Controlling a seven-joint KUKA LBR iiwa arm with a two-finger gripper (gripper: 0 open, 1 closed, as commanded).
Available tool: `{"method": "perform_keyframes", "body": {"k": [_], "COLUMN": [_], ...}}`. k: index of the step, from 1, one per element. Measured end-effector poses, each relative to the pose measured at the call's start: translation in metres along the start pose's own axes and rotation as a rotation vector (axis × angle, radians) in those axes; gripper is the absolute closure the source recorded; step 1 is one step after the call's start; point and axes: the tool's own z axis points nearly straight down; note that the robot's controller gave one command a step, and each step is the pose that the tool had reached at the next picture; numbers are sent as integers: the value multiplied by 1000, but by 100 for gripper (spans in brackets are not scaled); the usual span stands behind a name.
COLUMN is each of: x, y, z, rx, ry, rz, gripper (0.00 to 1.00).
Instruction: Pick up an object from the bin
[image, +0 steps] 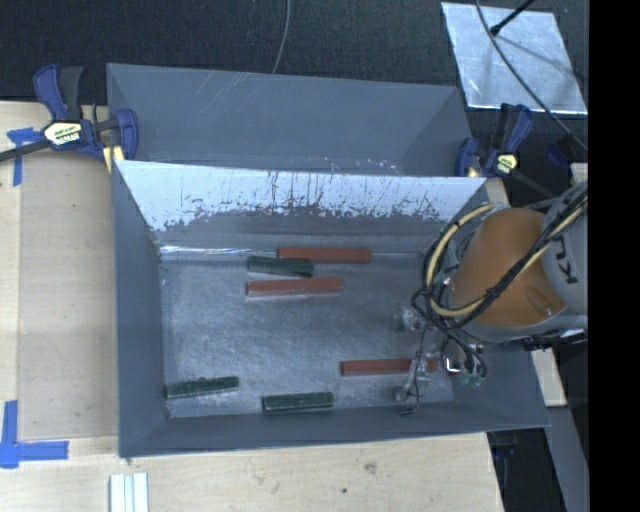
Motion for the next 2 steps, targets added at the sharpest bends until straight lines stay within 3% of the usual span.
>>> {"method": "perform_keyframes", "body": {"k": [1,2], "x": [5,5], "y": [8,8], "z": [0,0], "rx": [0,0], "ry": [3,3], "rz": [286,286], "gripper": [100,100]}}
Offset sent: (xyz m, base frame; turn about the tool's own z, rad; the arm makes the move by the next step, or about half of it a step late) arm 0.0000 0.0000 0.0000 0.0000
